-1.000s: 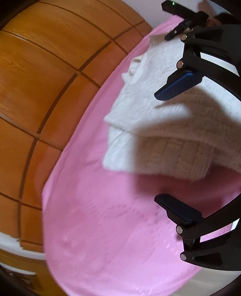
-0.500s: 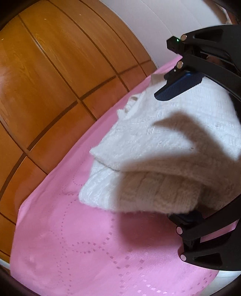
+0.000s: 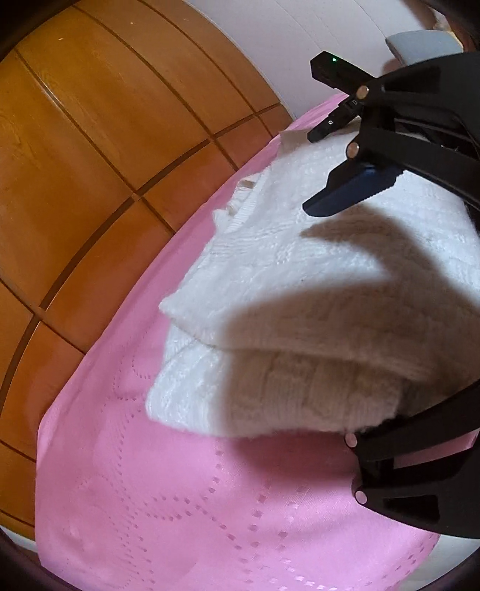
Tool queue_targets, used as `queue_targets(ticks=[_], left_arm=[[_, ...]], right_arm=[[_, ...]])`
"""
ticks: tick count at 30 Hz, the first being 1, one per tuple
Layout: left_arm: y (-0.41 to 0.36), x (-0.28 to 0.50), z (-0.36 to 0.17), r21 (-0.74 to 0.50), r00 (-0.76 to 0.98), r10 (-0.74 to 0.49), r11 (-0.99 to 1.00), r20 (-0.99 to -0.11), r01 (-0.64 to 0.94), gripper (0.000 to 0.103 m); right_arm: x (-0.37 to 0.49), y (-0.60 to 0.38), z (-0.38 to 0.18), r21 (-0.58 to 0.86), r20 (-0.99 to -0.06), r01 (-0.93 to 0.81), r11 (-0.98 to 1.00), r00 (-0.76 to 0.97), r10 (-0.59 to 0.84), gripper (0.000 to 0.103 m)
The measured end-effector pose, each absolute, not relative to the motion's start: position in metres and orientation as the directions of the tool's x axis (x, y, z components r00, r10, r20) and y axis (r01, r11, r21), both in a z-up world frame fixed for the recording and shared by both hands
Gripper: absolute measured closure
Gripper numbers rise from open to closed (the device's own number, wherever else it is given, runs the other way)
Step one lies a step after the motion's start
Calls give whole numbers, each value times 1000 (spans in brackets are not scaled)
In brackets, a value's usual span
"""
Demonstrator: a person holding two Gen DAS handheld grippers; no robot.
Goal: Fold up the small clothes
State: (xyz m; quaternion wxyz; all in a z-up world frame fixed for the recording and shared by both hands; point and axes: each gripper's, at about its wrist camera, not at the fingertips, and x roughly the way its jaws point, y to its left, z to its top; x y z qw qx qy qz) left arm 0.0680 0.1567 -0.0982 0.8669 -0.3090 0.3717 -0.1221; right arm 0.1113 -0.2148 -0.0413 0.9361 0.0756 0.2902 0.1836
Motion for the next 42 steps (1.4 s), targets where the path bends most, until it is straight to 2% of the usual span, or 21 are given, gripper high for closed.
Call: queue_targets(ticks=[1, 2, 3, 5, 7, 8, 10, 12, 15, 20, 24, 30, 31, 32, 33, 35, 38, 42], left_arm=[[159, 68, -99, -652, 695, -454, 758, -557, -27, 19], [164, 68, -100, -697, 697, -479, 716, -533, -41, 25], [168, 69, -101, -721, 695, -493, 691, -523, -54, 39], [173, 71, -105, -741, 683, -498, 664, -534, -95, 55], [175, 71, -107, -750, 681, -503, 653, -532, -104, 57], [175, 70, -107, -756, 682, -507, 646, -528, -106, 57], [174, 70, -107, -757, 678, -509, 645, -530, -108, 55], [173, 67, -109, -766, 682, -514, 635, -520, -106, 33], [170, 65, -106, -769, 686, -526, 635, -503, -77, 21], [161, 61, -105, -740, 692, -521, 672, -500, -29, 15], [167, 48, -107, -803, 727, -525, 593, -442, -59, 15], [165, 40, -110, -803, 730, -524, 593, -439, -58, 17], [166, 42, -109, -806, 727, -530, 589, -436, -55, 19], [167, 45, -110, -806, 717, -538, 589, -444, -58, 30], [168, 52, -110, -797, 705, -535, 599, -466, -73, 46], [172, 60, -115, -782, 681, -528, 614, -508, -107, 62], [179, 64, -114, -805, 674, -553, 583, -490, -107, 67], [173, 62, -86, -765, 702, -520, 642, -487, -55, 71]], right_arm=[[112, -214, -41, 242, -520, -297, 924, 764, 382, 20], [112, -212, -41, 235, -525, -294, 926, 764, 376, 20], [113, -211, -41, 223, -533, -289, 931, 764, 365, 20], [114, -204, -40, 181, -555, -274, 945, 765, 328, 16], [113, -197, -37, 118, -576, -251, 961, 771, 272, 11], [113, -193, -36, 87, -585, -237, 968, 774, 242, 5], [110, -187, -34, 22, -600, -200, 980, 781, 172, 4], [107, -186, -33, 1, -609, -180, 984, 780, 143, 4], [96, -189, -30, 3, -619, -141, 990, 777, 113, 4], [66, -206, -25, 35, -649, -90, 995, 756, 91, 4], [46, -217, -28, 20, -675, -51, 998, 736, 51, 4], [31, -214, -44, -137, -687, -60, 989, 724, -51, 3], [31, -212, -49, -164, -679, -69, 984, 731, -62, 3], [30, -210, -52, -182, -669, -70, 981, 740, -72, 3], [28, -209, -52, -190, -661, -68, 979, 746, -76, 3], [28, -206, -54, -206, -651, -69, 976, 755, -84, 3], [27, -208, -54, -187, -653, -69, 980, 754, -72, 3], [23, -211, -53, -179, -654, -69, 981, 753, -67, 3]])
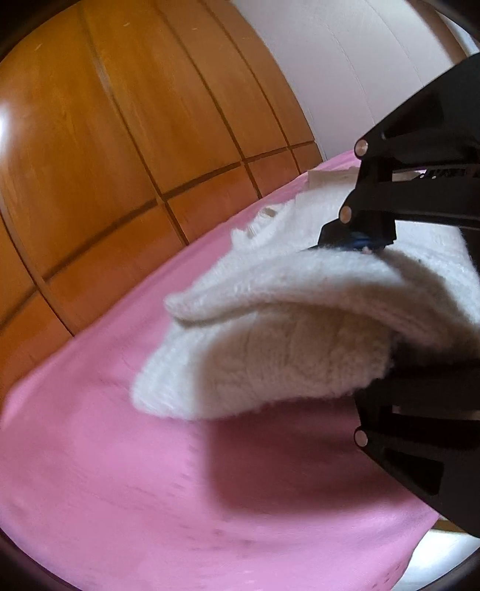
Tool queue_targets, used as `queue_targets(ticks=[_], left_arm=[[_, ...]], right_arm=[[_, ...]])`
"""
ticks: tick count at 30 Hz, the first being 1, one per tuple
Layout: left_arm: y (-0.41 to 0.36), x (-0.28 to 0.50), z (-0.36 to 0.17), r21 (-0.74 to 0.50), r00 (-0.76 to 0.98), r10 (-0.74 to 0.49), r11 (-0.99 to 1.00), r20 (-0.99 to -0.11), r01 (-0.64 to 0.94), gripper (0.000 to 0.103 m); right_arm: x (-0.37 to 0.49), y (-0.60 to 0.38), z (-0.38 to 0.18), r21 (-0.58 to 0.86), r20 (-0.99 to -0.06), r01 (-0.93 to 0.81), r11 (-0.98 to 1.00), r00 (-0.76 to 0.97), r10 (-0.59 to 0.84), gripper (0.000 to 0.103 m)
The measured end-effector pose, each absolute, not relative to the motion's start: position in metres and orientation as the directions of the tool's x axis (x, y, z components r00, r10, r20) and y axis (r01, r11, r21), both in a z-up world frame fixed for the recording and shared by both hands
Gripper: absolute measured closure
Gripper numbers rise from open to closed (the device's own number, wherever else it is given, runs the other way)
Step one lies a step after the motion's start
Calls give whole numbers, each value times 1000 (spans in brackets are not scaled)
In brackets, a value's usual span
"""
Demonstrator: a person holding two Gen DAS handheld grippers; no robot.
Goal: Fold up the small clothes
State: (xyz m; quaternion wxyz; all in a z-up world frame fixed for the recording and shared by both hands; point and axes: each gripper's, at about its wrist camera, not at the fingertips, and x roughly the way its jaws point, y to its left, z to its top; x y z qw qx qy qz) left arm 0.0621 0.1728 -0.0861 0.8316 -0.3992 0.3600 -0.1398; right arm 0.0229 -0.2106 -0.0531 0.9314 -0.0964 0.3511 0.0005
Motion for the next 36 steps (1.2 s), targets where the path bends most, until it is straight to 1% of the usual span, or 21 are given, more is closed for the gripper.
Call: queue_targets(ticks=[6, 9, 11, 15, 17, 19, 22, 25, 26, 29, 30, 34, 35, 36], left_arm=[[151, 55, -34, -668, 752, -478, 741, -453, 68, 74], [133, 56, -7, -630, 768, -483, 765, -421, 136, 74], [119, 62, 8, -609, 768, -499, 772, -402, 183, 75], [86, 62, 35, -547, 753, -534, 789, -384, 280, 75], [71, 67, 44, -527, 742, -554, 787, -376, 321, 76], [51, 74, 50, -508, 722, -581, 780, -375, 365, 77], [27, 82, 51, -498, 690, -617, 764, -379, 410, 79], [1, 93, 50, -491, 648, -651, 746, -395, 451, 83], [-11, 98, 47, -486, 628, -659, 743, -414, 460, 86], [-38, 107, 35, -464, 576, -676, 736, -460, 493, 86], [-51, 111, 27, -445, 555, -671, 741, -491, 503, 87], [-87, 123, -4, -433, 465, -672, 734, -576, 523, 86], [-94, 123, -10, -433, 442, -670, 733, -596, 525, 83], [-97, 115, -17, -444, 421, -681, 720, -600, 533, 70]], right_arm=[[26, -215, -49, -156, -678, -84, 984, 734, -45, 3], [28, -221, -42, -118, -704, -97, 988, 710, -14, 3], [26, -228, -34, -103, -705, -86, 991, 709, -12, 3], [17, -247, -23, -140, -688, -18, 990, 721, -84, 3], [12, -262, -22, -127, -692, 34, 991, 713, -113, 3], [11, -277, -23, -98, -702, 81, 992, 701, -127, 3], [16, -296, -33, -68, -740, 154, 986, 655, -153, 3], [19, -305, -42, -2, -770, 168, 986, 629, -109, 3], [20, -307, -44, 11, -773, 171, 985, 626, -100, 3], [23, -308, -46, 24, -781, 168, 985, 618, -87, 3], [23, -309, -47, 30, -782, 168, 985, 618, -82, 3], [20, -315, -49, 60, -787, 172, 983, 614, -59, 3], [20, -317, -49, 68, -788, 173, 983, 613, -54, 3], [22, -321, -49, 70, -789, 173, 982, 613, -52, 3]])
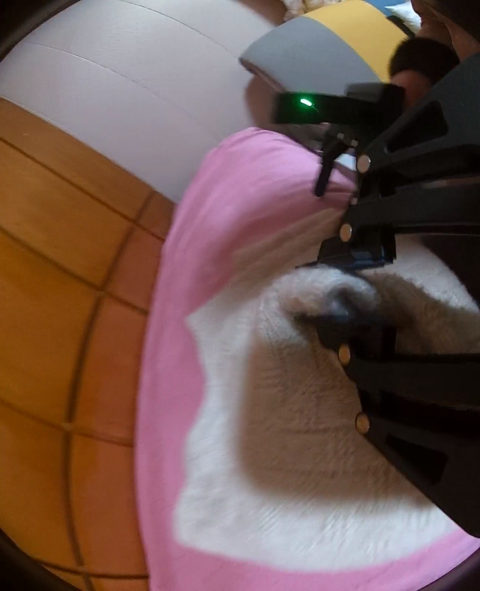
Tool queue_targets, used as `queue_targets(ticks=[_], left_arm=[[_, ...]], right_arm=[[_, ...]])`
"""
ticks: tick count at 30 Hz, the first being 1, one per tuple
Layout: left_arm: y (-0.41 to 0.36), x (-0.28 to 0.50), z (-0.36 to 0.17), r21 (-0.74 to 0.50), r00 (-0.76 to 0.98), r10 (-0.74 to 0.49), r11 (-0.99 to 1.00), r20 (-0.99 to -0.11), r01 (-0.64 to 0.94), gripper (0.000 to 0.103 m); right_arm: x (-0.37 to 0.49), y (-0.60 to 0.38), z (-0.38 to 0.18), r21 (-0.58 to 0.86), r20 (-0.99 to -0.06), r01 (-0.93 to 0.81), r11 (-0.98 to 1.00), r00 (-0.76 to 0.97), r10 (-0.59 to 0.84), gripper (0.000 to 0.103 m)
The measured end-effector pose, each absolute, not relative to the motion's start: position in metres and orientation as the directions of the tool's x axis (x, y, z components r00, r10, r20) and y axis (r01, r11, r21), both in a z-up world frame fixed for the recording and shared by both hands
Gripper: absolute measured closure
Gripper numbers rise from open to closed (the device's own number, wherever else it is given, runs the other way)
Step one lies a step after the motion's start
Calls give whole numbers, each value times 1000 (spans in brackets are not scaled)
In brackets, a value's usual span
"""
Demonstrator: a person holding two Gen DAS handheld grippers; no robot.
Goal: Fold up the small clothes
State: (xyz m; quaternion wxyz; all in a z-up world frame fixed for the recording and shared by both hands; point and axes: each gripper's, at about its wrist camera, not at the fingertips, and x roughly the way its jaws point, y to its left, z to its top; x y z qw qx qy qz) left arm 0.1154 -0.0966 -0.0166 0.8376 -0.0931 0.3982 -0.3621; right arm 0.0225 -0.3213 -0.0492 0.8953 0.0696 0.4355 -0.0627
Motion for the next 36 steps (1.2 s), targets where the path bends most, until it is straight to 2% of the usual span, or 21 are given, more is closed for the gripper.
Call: queue_targets(ticks=[1, 3, 5, 9, 13, 14, 16, 19, 22, 24, 27, 28, 29, 30, 32, 36], left_arm=[[-104, 106, -18, -463, 395, -700, 701, -596, 543, 60], [-103, 96, -8, -526, 335, -774, 618, -537, 584, 17], [-98, 86, 9, -544, 315, -830, 544, -461, 639, 8], [-73, 66, 37, -510, 385, -855, 517, -348, 687, 5], [-25, 73, 42, -500, 596, -743, 657, -304, 565, 3], [-14, 75, 39, -508, 634, -708, 688, -312, 519, 4], [14, 85, 25, -525, 709, -588, 774, -388, 354, 4], [42, 92, -1, -516, 740, -472, 834, -480, 197, 4], [50, 98, -26, -482, 715, -424, 865, -556, 137, 4], [44, 102, -41, -454, 686, -424, 878, -592, 151, 3], [27, 102, -59, -460, 628, -482, 862, -611, 214, 2], [24, 101, -64, -471, 616, -496, 855, -613, 219, 2], [29, 95, -68, -486, 607, -514, 843, -607, 228, 2], [22, 95, -69, -493, 593, -535, 833, -602, 251, 2], [2, 95, -62, -437, 577, -534, 843, -618, 312, 2], [-38, 84, -43, -330, 599, -518, 854, -611, 402, 2]], right_arm=[[22, -322, -47, 71, -785, 172, 982, 617, -52, 3], [18, -324, -35, 74, -750, 180, 981, 658, -64, 3], [11, -326, -21, 101, -699, 184, 978, 712, -62, 3], [2, -328, 6, 263, -615, 104, 959, 784, 84, 3], [11, -311, 10, 466, -576, -67, 882, 734, 360, 3], [14, -305, 6, 520, -562, -97, 849, 709, 425, 3], [25, -296, -4, 614, -550, -116, 781, 646, 529, 3], [42, -282, -23, 754, -511, -76, 653, 556, 655, 3], [60, -277, -38, 848, -440, -32, 529, 512, 738, 3], [73, -271, -44, 862, -427, -18, 506, 512, 745, 3], [88, -258, -49, 836, -482, 11, 549, 494, 724, 17], [93, -250, -48, 825, -490, -4, 565, 493, 719, 30], [95, -244, -44, 804, -510, -18, 594, 492, 705, 56], [98, -238, -41, 775, -541, -32, 631, 483, 689, 68], [102, -231, -28, 727, -569, -82, 682, 484, 665, 78], [91, -250, 5, 708, -523, -153, 690, 544, 657, 82]])
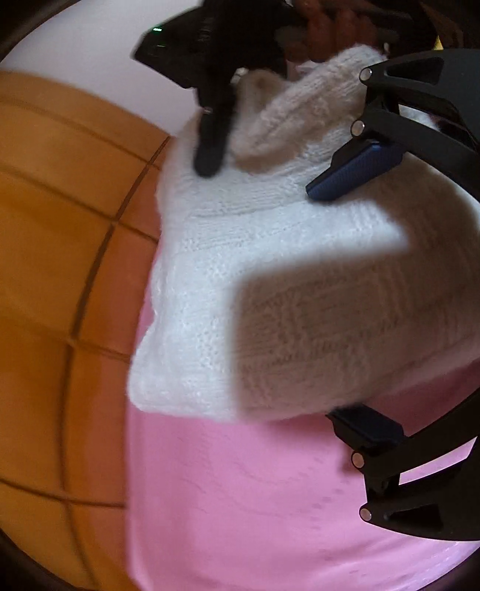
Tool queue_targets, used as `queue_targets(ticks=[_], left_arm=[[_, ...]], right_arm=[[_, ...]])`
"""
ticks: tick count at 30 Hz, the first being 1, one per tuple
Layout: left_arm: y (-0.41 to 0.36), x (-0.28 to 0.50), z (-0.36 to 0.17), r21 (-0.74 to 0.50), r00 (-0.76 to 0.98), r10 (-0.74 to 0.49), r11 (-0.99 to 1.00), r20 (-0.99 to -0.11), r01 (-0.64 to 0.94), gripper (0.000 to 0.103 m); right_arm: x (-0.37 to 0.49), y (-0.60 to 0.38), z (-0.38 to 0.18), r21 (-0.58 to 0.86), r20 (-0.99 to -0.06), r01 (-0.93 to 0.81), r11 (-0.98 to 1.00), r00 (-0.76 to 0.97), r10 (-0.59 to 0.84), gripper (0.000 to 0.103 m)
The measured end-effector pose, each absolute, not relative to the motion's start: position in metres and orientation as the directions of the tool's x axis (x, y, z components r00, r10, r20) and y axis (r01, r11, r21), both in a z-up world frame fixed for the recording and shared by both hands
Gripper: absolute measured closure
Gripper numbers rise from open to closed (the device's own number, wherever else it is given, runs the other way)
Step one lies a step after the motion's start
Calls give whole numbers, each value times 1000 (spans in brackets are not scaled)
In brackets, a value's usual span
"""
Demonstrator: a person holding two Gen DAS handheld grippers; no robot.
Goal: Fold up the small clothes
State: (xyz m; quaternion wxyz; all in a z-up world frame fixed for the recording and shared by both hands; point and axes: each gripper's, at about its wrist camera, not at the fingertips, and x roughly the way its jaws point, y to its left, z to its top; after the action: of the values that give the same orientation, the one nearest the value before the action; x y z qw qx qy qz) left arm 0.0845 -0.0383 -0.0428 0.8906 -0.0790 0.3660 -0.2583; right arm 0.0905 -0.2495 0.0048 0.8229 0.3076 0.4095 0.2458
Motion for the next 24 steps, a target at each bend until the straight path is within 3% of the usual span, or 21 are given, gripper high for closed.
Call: queue_targets(ticks=[5, 9, 12, 13, 15, 17, 20, 24], left_arm=[[-80, 82, -15, -311, 584, -569, 816, -579, 486, 2], [-137, 60, -11, -68, 616, -480, 819, -624, 570, 2], [-167, 44, -24, 181, 694, -330, 813, -639, 553, 2], [-173, 38, -28, 236, 716, -307, 802, -627, 550, 2], [-173, 32, -29, 251, 728, -307, 798, -612, 547, 2], [-167, 28, -26, 220, 722, -317, 810, -616, 544, 2], [-161, 33, -18, 159, 712, -340, 831, -614, 533, 2], [-160, 32, -17, 133, 714, -347, 842, -608, 523, 2]], right_arm=[[71, -313, 22, 702, -480, -127, 701, 643, 597, 82], [76, -355, -10, 698, -527, -39, 715, 647, 550, 82], [75, -363, -41, 661, -591, 45, 749, 646, 483, 66], [75, -363, -47, 661, -597, 62, 748, 648, 473, 52], [70, -369, -51, 698, -567, 75, 712, 666, 486, 51], [55, -384, -36, 686, -560, 100, 720, 705, 435, 33], [33, -386, -8, 647, -531, 99, 756, 770, 354, 20], [27, -358, 0, 575, -578, 45, 817, 729, 367, 20]])
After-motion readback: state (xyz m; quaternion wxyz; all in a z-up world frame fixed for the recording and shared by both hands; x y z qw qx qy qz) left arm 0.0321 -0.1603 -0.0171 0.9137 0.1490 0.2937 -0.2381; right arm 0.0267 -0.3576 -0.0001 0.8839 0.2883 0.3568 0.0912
